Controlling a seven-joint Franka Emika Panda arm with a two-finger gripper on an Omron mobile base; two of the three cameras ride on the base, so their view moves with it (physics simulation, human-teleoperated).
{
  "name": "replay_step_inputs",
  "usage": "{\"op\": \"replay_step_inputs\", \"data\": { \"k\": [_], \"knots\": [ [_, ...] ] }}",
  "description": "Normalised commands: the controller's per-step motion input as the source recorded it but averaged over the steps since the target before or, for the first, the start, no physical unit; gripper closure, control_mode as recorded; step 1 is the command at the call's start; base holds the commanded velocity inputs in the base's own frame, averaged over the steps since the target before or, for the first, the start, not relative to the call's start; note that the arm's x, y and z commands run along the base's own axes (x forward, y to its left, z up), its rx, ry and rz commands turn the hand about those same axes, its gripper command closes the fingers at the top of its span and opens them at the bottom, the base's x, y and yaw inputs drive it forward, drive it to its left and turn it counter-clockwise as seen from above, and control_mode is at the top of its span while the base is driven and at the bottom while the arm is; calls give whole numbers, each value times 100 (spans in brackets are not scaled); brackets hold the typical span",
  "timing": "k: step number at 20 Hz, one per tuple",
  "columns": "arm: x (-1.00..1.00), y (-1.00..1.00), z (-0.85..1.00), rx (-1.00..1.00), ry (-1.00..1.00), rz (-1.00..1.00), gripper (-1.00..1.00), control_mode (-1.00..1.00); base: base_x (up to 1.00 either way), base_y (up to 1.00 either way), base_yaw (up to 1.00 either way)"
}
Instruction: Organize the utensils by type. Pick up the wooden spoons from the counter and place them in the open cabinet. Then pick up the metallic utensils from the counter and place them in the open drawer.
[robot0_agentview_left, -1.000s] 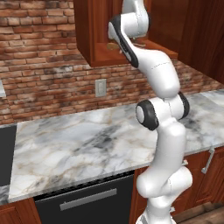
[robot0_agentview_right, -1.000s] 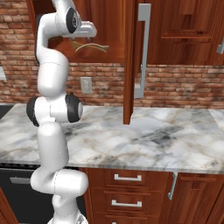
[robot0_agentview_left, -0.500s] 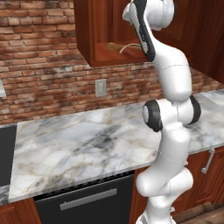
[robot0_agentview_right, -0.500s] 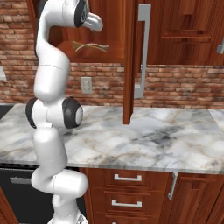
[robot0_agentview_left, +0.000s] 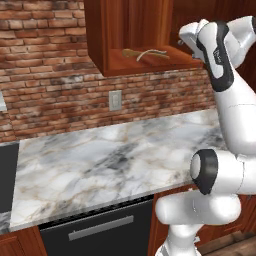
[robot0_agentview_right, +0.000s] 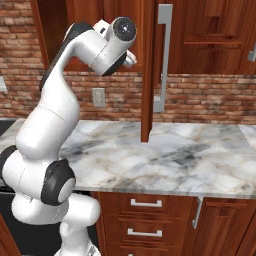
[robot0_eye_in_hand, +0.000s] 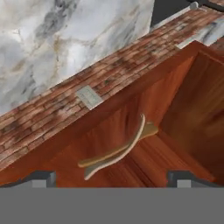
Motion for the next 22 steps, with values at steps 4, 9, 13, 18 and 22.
{"op": "replay_step_inputs", "data": {
  "k": [4,9,13,18,22],
  "knots": [
    [-100,53,-90,8,-57,0,-100,-100,0,0,0],
    [-100,97,-41,-17,-17,-5,-100,-100,0,0,0],
    [-100,61,-8,-38,18,-2,-100,-100,0,0,0],
    [-57,15,-13,-49,49,0,-100,-100,0,0,0],
    [-10,0,-36,-50,65,1,-100,-100,0,0,0]
  ]
}}
